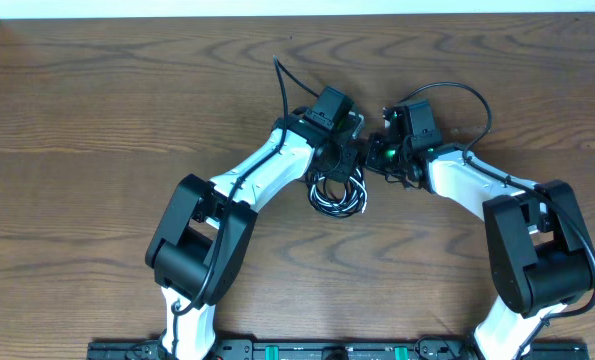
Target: Untangle cables
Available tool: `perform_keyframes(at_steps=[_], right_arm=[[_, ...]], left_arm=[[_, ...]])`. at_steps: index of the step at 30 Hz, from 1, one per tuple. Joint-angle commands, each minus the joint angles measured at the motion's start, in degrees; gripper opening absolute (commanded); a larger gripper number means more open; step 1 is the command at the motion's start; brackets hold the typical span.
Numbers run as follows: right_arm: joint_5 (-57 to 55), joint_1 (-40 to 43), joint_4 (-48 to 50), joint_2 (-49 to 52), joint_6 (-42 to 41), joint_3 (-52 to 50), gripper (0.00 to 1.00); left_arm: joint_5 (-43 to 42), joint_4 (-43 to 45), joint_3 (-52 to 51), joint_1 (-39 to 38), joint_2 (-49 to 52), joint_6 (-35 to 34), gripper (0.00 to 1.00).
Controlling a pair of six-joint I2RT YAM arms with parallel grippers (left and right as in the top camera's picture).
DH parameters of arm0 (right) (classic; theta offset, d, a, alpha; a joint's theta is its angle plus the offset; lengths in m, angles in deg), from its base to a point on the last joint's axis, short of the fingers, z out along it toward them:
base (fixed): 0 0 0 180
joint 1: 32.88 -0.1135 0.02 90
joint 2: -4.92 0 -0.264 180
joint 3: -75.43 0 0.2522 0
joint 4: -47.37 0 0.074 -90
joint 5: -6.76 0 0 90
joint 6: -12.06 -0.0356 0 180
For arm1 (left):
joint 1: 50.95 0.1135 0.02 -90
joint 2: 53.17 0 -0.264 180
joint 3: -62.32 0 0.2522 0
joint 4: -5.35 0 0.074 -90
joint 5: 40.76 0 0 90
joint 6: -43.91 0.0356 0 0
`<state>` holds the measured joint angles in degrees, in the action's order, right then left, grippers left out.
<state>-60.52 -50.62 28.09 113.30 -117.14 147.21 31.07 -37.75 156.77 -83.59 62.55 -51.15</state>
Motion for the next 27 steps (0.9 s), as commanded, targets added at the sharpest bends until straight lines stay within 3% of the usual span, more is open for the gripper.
perform_keyframes(at_steps=[1,27], right_arm=[[0.0,0.5,0.0,1.0,1.0,0.3,0.01],[-0.3,0.5,0.0,1.0,0.9,0.3,0.01]], left_arm=[[-0.3,-0.1,-0.5,0.9,-0.3,0.0,0.09],[-0.6,-2.9,-0.5,2.9,-23.5,0.0,0.08]])
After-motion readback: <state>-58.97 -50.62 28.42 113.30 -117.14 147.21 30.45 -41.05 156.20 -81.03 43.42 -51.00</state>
